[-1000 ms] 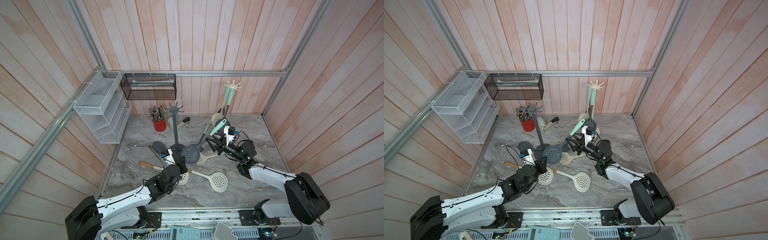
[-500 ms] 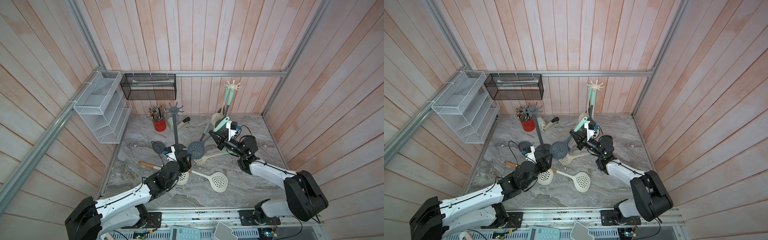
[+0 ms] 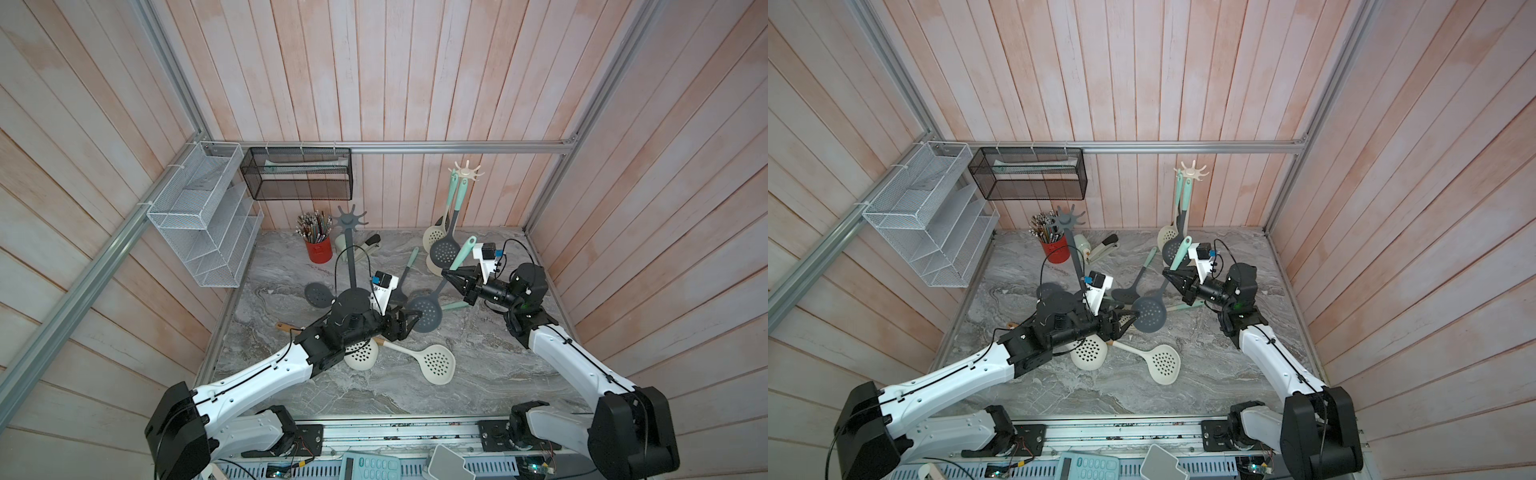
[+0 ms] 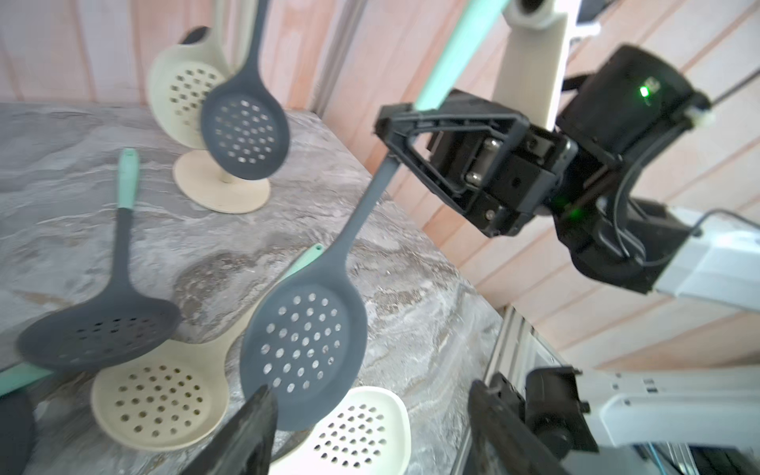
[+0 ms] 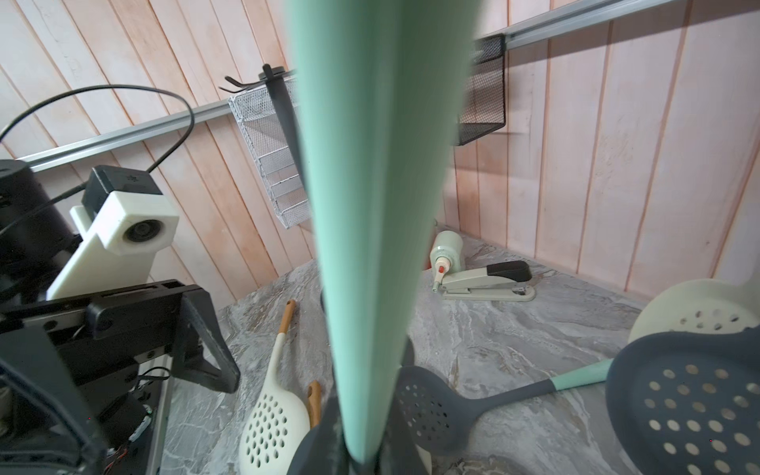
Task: Hang the skimmer on the kitchen utensil rack
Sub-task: Pick up the skimmer from the center of the board.
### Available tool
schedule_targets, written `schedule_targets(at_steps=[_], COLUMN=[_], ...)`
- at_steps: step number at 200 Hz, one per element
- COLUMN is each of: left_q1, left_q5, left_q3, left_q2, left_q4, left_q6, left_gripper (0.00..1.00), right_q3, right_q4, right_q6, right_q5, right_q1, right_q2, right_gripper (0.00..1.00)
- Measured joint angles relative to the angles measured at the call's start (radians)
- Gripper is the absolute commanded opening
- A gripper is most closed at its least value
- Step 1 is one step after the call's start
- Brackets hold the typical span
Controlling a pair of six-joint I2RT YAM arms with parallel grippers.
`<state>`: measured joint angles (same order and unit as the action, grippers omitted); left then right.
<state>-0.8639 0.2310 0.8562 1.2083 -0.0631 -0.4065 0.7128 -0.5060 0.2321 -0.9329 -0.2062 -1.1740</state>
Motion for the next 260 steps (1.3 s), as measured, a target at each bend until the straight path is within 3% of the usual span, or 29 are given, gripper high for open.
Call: schedule_targets(at_steps=[43,72,161,179,222,239,260], left_q1=[0.005,0.024,0.105,0.104,0.104,0.101,0.099], left_q5=[0.139,0.203,0.404,0.437,0.479,0.499,0.501], left_q3=[0.143,0.215,0.294,0.294,0.294,0.294,0.291], left_q2=[0.158,0.221,0.307,0.322,0.346,0.349,0.350], left_q4=[0.044,0.064,0.018,0.004,-0.058,-0.081,-0.105], left_q6=[0.166,0.242,0.333,0.343,0.338,0.337,0.318], left_gripper=[0.71,0.63,0.44,0.38,0.09,0.02,0.00], right_q3=[0.074,0.097,0.106,0.106,0.106,0.107,0.111], right_q4=[0.167,0.224,0.261,0.246,0.219,0.213,0.205], right_q6=[-0.067,-0.085,-0.063,-0.043,-0.012,0.008,0.021], right_q5=[-0.072,-0.109,-0.178,-0.187,-0.187,-0.179,-0.159], right_q1=[0.000,0.000,0.000,-0.002,-0.026,-0.031,-0.039], right_q2=[0.041,0.068,0.083,0.083,0.082,0.081,0.081], right_gripper=[0.00,0.00,0.00,0.00,0.00,0.06,0.33])
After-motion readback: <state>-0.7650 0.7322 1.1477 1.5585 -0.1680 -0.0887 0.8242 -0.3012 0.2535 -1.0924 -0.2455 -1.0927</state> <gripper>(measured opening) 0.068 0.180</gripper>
